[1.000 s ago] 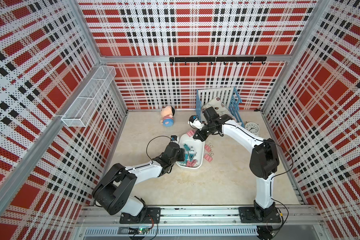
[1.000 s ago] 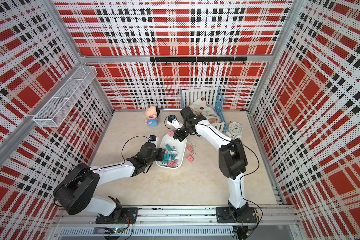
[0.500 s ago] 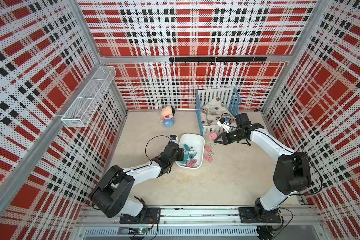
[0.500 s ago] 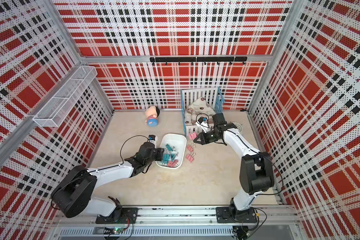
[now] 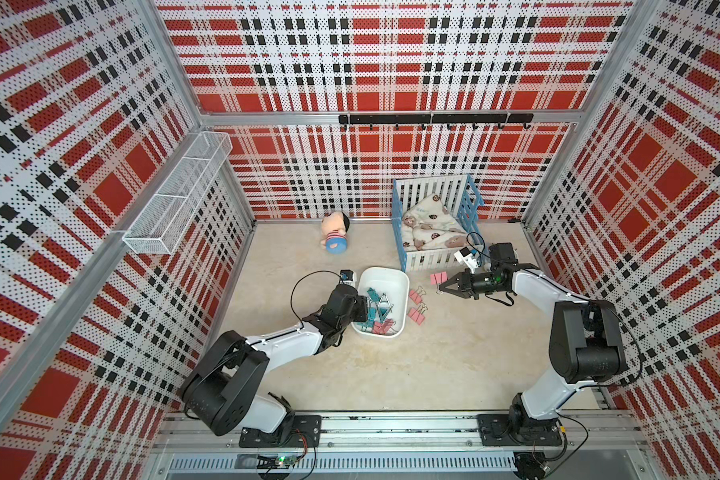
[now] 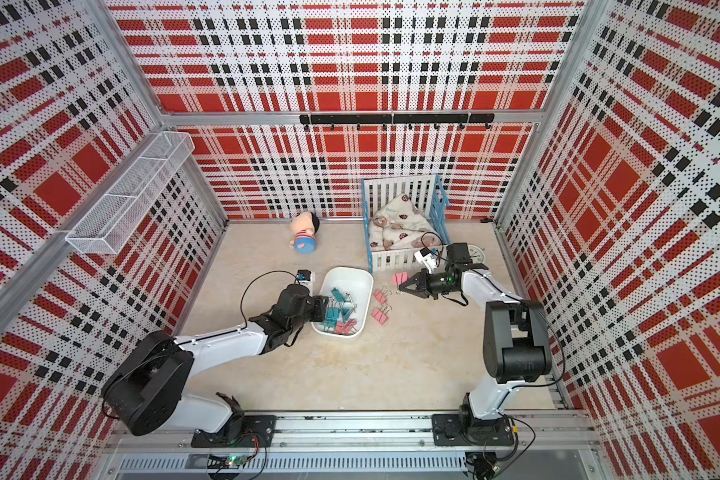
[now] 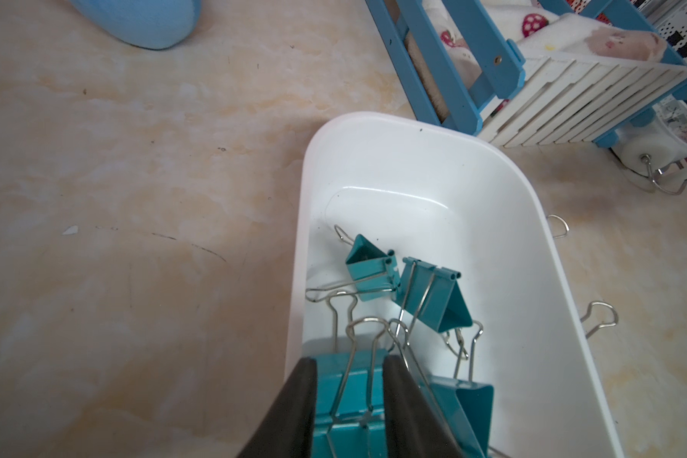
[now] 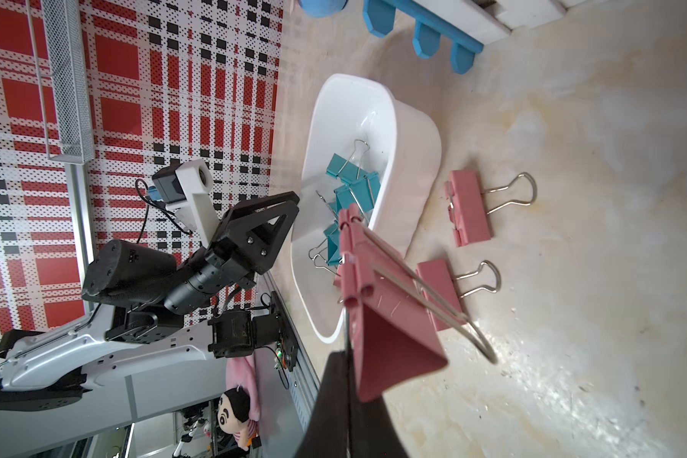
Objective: Take out the binder clips from the storage box
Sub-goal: Place the binder clip at the center of the board.
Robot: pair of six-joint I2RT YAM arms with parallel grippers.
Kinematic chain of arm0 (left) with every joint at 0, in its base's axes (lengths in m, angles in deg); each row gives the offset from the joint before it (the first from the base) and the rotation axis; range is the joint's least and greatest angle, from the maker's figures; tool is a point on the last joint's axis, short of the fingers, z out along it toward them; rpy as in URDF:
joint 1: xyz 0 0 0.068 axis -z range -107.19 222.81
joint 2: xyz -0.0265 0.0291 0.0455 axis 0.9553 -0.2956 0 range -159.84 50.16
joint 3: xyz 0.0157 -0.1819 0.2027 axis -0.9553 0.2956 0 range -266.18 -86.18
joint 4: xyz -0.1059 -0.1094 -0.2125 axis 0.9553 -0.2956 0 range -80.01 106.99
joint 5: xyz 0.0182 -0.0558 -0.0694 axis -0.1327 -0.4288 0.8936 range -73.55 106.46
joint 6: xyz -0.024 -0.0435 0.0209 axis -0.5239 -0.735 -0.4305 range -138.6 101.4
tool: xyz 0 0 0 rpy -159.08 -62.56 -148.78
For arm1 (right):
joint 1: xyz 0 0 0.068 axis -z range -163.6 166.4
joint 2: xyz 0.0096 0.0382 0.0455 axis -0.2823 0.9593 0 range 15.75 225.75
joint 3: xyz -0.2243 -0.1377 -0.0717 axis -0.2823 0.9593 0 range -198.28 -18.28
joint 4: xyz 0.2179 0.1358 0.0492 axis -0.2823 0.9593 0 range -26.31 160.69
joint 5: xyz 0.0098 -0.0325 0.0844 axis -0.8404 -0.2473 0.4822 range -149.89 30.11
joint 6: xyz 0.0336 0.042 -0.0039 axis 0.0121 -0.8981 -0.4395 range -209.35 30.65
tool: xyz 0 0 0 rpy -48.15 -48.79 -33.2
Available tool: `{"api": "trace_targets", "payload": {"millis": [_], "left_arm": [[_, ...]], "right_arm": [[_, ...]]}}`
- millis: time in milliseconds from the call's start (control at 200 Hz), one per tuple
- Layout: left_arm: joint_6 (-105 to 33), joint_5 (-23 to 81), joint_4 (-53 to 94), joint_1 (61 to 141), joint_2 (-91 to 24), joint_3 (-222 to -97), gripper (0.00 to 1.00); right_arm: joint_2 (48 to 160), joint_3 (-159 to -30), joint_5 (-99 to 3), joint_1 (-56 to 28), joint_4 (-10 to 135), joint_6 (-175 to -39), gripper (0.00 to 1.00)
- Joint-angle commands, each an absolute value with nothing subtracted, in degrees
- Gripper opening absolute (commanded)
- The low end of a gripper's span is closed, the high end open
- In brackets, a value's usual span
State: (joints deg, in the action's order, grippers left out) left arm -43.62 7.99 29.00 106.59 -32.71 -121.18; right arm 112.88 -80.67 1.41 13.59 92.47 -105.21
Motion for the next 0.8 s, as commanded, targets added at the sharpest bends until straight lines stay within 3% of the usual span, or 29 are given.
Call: {"api": "trace_targets", "payload": {"millis": [0,361,792], "left_arm": [[-42.66,7.47,30.18,106.47,-30.98,-120.15,0.35],[-42.53,7.22,30.00,106.50,-30.00,-120.37,0.35],[-42.77,6.95,30.35,106.56,-29.58,-119.50,0.35]], "right_arm": [[114.31,-79.46,4.67,13.68,86.04,-110.89,0.06],[119.45,-78.22,6.17,13.74,81.01,-116.81,0.06],[125.75,-80.35,5.34,14.03,83.78,-114.80,0.06]]}}
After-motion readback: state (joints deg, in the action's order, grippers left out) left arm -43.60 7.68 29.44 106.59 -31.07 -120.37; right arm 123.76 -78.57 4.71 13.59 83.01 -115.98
